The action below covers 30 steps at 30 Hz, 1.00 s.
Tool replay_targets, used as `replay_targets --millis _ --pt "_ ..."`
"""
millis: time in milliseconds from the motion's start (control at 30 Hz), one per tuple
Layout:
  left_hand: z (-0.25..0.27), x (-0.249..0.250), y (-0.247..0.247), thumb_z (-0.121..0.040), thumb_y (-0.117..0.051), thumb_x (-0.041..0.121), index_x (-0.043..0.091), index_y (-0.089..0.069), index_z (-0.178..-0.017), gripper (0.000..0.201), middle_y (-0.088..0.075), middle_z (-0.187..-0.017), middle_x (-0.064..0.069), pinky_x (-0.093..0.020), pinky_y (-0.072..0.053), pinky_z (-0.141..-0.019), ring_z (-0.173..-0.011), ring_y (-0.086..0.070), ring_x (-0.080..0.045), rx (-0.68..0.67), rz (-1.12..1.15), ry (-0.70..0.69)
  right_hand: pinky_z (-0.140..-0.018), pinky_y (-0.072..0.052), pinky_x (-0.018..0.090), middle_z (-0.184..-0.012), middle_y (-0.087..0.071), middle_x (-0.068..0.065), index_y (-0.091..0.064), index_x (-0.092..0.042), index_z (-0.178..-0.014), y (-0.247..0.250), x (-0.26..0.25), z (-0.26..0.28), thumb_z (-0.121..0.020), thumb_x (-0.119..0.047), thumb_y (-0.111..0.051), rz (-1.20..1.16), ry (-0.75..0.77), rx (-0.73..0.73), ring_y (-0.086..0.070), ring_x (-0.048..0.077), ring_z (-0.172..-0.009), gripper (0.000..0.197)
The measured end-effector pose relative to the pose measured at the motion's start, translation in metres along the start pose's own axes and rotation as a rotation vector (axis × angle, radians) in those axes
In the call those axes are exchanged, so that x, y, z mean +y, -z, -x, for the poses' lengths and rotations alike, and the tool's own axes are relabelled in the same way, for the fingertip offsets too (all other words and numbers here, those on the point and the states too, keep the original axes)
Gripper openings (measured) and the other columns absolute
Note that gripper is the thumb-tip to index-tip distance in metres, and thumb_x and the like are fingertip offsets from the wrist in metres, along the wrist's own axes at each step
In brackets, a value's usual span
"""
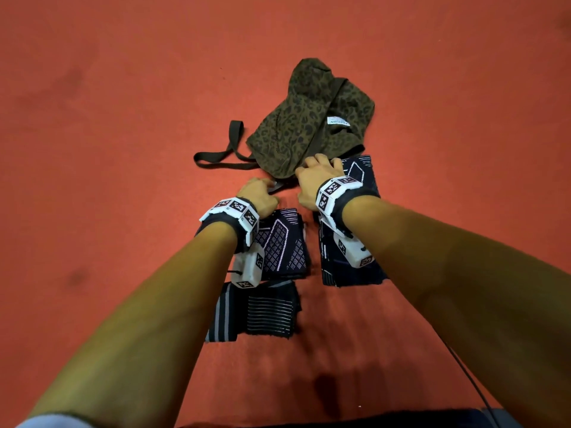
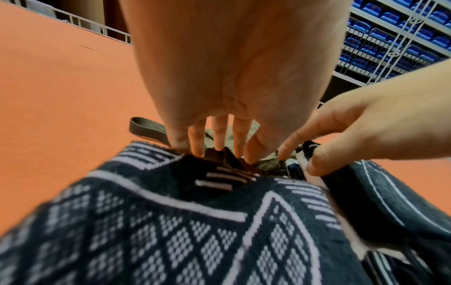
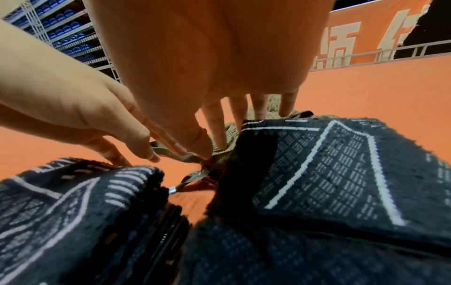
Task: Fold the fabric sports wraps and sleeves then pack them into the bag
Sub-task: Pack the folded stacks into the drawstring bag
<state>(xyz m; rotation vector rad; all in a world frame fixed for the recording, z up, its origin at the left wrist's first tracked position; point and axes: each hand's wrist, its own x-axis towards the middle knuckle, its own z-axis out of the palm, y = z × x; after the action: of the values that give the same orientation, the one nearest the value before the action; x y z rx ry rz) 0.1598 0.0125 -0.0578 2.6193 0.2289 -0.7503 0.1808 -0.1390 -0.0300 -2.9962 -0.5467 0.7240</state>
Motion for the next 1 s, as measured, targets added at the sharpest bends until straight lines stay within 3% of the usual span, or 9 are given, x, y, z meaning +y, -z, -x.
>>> replay_targets --millis 133,333,500,567,633,767,1000 --pt "-0.013 0.001 -0.005 -0.091 -0.057 0.019 0.016 -0.051 -0.144 0.053 -0.040 -0.153 -0.009 -0.031 -0.028 -0.115 -0.140 -0.038 -0.027 0.003 -0.007 -0.033 -0.111 -0.023 0.051 -0.143 -0.044 0.007 -0.063 -0.020 -0.124 -0.001 0.005 -0.008 -0.084 -0.025 -0.060 0.053 0.023 -0.040 -0.030 0.032 -0.136 0.040" --pt "-0.026 0.001 -0.014 -0.095 -0.053 0.021 0.020 -0.045 -0.149 0.055 0.000 -0.167 -0.009 -0.032 -0.017 -0.123 -0.152 -0.017 -0.028 -0.044 -0.059 -0.040 -0.116 -0.016 0.054 -0.152 -0.036 0.006 -0.067 -0.021 -0.119 -0.005 0.007 -0.015 -0.086 -0.028 -0.062 0.097 0.044 -0.098 -0.021 0.035 -0.144 0.034" --pt "-0.030 0.005 -0.014 -0.097 -0.050 0.025 0.022 -0.038 -0.152 0.057 0.009 -0.167 -0.005 -0.036 -0.012 -0.124 -0.152 -0.010 -0.038 -0.083 -0.083 -0.006 -0.118 -0.011 0.054 -0.159 -0.028 0.005 -0.065 -0.022 -0.124 -0.007 0.003 -0.016 -0.089 -0.034 -0.061 0.112 0.037 -0.139 -0.014 0.035 -0.147 0.037" --pt "-0.030 0.008 -0.010 -0.097 -0.051 0.023 0.019 -0.035 -0.153 0.059 0.008 -0.167 -0.002 -0.035 -0.010 -0.123 -0.152 -0.006 -0.037 -0.090 -0.086 0.004 -0.119 -0.010 0.055 -0.163 -0.021 0.006 -0.062 -0.021 -0.129 -0.007 0.003 -0.018 -0.090 -0.036 -0.060 0.106 0.029 -0.151 -0.010 0.036 -0.148 0.042" --pt "-0.032 0.011 -0.004 -0.094 -0.052 0.018 0.014 -0.036 -0.152 0.060 -0.001 -0.168 -0.003 -0.033 -0.012 -0.122 -0.152 -0.012 -0.032 -0.080 -0.079 -0.046 -0.119 -0.010 0.056 -0.165 -0.016 0.006 -0.057 -0.019 -0.134 -0.007 0.004 -0.022 -0.091 -0.034 -0.059 0.094 0.022 -0.161 -0.008 0.038 -0.149 0.046" --pt "-0.028 0.018 0.015 -0.091 -0.052 0.010 0.005 -0.045 -0.144 0.054 -0.027 -0.162 -0.007 -0.032 -0.020 -0.120 -0.147 -0.028 -0.026 -0.019 -0.062 -0.157 -0.116 -0.016 0.056 -0.155 -0.031 0.005 -0.054 -0.016 -0.136 -0.001 0.002 -0.028 -0.090 -0.031 -0.059 0.056 -0.011 -0.155 -0.017 0.038 -0.143 0.049" --pt "-0.005 0.035 0.077 -0.092 -0.051 0.006 0.003 -0.042 -0.147 0.056 -0.031 -0.160 -0.006 -0.031 -0.021 -0.120 -0.147 -0.029 -0.022 0.043 -0.037 -0.204 -0.108 -0.026 0.051 -0.151 -0.030 -0.001 -0.045 -0.012 -0.140 0.052 0.000 -0.029 -0.087 -0.027 -0.061 -0.092 -0.034 -0.058 -0.024 0.034 -0.137 0.057"
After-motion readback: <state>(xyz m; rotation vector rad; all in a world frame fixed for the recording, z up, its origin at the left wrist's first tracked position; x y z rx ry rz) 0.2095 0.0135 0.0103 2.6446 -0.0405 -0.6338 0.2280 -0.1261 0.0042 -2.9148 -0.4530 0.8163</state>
